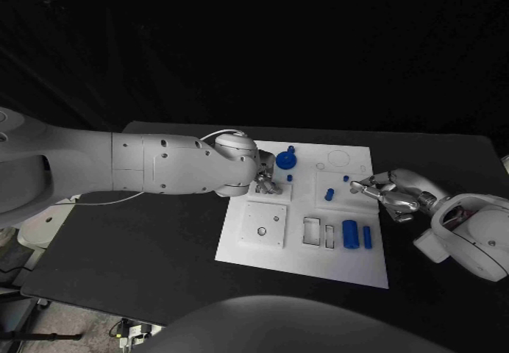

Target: Assemble the parts on the task board

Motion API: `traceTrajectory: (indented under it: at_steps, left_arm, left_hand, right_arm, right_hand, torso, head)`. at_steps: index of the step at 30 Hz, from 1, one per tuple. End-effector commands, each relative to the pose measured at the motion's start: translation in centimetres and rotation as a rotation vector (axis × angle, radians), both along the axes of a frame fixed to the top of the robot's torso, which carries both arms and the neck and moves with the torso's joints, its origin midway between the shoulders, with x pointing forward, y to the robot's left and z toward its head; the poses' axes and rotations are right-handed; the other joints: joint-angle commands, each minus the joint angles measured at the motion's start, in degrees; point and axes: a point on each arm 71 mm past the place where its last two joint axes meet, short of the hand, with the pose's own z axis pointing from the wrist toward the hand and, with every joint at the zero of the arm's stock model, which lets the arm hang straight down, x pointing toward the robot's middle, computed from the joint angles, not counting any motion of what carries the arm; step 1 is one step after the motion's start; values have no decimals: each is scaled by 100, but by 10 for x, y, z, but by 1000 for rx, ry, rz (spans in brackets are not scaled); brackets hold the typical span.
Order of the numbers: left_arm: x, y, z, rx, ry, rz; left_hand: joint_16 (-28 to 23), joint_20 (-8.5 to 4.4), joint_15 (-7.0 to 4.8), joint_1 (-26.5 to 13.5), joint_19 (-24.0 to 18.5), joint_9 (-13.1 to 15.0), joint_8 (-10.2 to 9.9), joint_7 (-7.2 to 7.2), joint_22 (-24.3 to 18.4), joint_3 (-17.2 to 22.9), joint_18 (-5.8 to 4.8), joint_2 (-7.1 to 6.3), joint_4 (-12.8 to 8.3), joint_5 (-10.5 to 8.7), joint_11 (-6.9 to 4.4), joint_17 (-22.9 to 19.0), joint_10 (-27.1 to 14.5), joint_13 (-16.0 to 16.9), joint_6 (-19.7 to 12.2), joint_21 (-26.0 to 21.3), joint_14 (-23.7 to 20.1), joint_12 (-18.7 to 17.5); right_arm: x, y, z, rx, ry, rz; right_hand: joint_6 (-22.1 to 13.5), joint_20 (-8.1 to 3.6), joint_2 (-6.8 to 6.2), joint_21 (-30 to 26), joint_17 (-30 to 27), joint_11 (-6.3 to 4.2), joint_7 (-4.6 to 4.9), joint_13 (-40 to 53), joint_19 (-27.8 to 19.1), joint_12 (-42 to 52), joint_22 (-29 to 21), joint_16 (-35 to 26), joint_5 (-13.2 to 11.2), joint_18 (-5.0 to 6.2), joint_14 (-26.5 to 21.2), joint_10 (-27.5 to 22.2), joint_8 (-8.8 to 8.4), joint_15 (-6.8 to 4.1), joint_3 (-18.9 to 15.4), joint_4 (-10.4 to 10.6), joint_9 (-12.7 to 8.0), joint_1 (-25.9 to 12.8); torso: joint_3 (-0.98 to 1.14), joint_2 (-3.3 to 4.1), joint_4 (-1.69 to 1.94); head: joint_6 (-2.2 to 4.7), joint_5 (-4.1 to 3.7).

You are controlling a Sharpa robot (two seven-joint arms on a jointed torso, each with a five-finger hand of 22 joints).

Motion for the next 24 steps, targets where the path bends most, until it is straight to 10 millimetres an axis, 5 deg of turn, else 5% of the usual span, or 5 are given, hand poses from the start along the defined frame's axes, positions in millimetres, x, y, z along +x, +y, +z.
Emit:
traceTrajectory:
  at_steps: [1,17,24]
  left_arm:
    - [-1,-1,-1,3,12,-4]
    - [-2,1,-1,-10,10,2]
    - [-3,3,0,-19,2,9]
  left_hand:
    - [14,21,34,-39,457,10,-33,6,1432,-16,-28,12,-4,-4,22,1508,595,1506,24,-40,614,-32]
    - [14,24,36,-111,441,14,-41,14,1424,-55,-21,-24,10,18,25,1508,595,1506,20,-67,614,-32]
    - [14,37,49,-525,439,25,-67,34,1422,-306,-20,-127,13,-220,42,1508,595,1506,19,-72,614,-32]
  right_arm:
    - [-1,1,-1,-5,9,14]
    - [-1,0,-2,-7,12,12]
    - [-2,-1,-2,-9,14,11]
  right_hand:
    - [14,-15,26,-30,1506,27,37,1508,-43,22,1033,20,20,53,598,596,1,53,-10,-10,-9,43]
    - [14,-14,28,-38,1506,29,39,1508,-51,22,1030,20,24,55,598,596,1,54,-9,-13,-12,49]
    - [14,-14,28,-38,1506,29,39,1508,-51,22,1030,20,24,55,598,596,1,54,-9,-13,-12,49]
  torso:
    - [-1,2,3]
    - [-4,8,0]
    - [-5,6,4]
  head:
    - [0,2]
    - [0,5]
    - [0,5]
